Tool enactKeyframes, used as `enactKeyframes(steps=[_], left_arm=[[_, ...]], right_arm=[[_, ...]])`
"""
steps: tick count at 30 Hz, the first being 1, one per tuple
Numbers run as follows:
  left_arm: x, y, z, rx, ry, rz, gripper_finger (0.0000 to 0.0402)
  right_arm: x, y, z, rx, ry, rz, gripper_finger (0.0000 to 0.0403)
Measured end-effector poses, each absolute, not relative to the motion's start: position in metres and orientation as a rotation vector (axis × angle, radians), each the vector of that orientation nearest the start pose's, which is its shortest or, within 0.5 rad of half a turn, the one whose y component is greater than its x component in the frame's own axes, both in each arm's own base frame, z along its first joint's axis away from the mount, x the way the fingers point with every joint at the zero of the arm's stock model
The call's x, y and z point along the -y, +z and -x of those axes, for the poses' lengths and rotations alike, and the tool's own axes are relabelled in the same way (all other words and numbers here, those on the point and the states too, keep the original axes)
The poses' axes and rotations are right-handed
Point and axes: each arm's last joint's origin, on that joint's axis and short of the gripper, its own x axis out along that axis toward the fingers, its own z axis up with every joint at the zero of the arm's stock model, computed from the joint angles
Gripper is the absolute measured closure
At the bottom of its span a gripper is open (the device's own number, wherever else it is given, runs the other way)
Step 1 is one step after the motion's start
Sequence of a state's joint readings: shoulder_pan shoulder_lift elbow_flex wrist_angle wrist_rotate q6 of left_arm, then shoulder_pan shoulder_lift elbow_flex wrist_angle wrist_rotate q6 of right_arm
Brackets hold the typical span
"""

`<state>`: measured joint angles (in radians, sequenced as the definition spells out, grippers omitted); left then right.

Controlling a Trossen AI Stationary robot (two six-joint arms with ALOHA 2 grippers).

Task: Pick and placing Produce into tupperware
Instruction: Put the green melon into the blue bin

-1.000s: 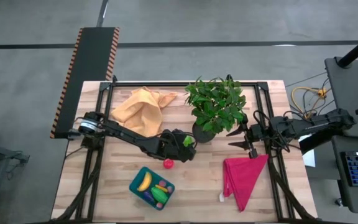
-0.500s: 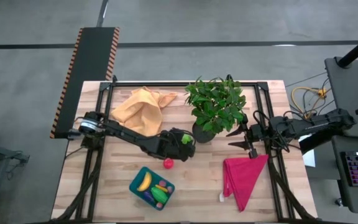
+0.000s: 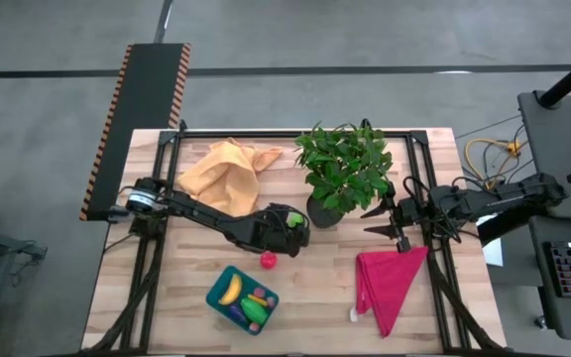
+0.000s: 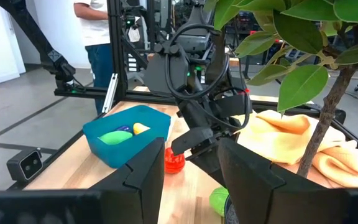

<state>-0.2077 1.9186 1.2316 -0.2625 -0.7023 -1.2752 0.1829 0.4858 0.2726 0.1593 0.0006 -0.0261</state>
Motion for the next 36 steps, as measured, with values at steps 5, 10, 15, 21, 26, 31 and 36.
enactKeyframes(steps=[5,10,15,21,26,31,36], left_arm=[[0.063,0.169,-0.385,-0.446,0.88,0.785,0.0112],[0.062,0.167,-0.383,-0.449,0.906,0.769,0.0112],[0.062,0.156,-0.387,-0.467,0.909,0.767,0.0112],[0.064,0.139,-0.401,-0.501,0.892,0.784,0.0112],[0.064,0.138,-0.405,-0.502,0.89,0.789,0.0112],[0.063,0.149,-0.402,-0.501,0.874,0.757,0.0112],[0.063,0.161,-0.402,-0.57,0.782,0.543,0.0112]], right_arm=[[-0.025,0.228,-0.133,-0.056,0.184,0.031,0.0252],[-0.025,0.226,-0.133,-0.073,0.186,0.033,0.0246],[-0.025,0.226,-0.133,-0.077,0.186,0.033,0.0247],[-0.025,0.225,-0.133,-0.081,0.186,0.034,0.0249],[-0.025,0.225,-0.133,-0.082,0.186,0.034,0.0246],[-0.025,0.225,-0.133,-0.082,0.186,0.034,0.025],[-0.025,0.225,-0.133,-0.089,0.186,0.035,0.0252]])
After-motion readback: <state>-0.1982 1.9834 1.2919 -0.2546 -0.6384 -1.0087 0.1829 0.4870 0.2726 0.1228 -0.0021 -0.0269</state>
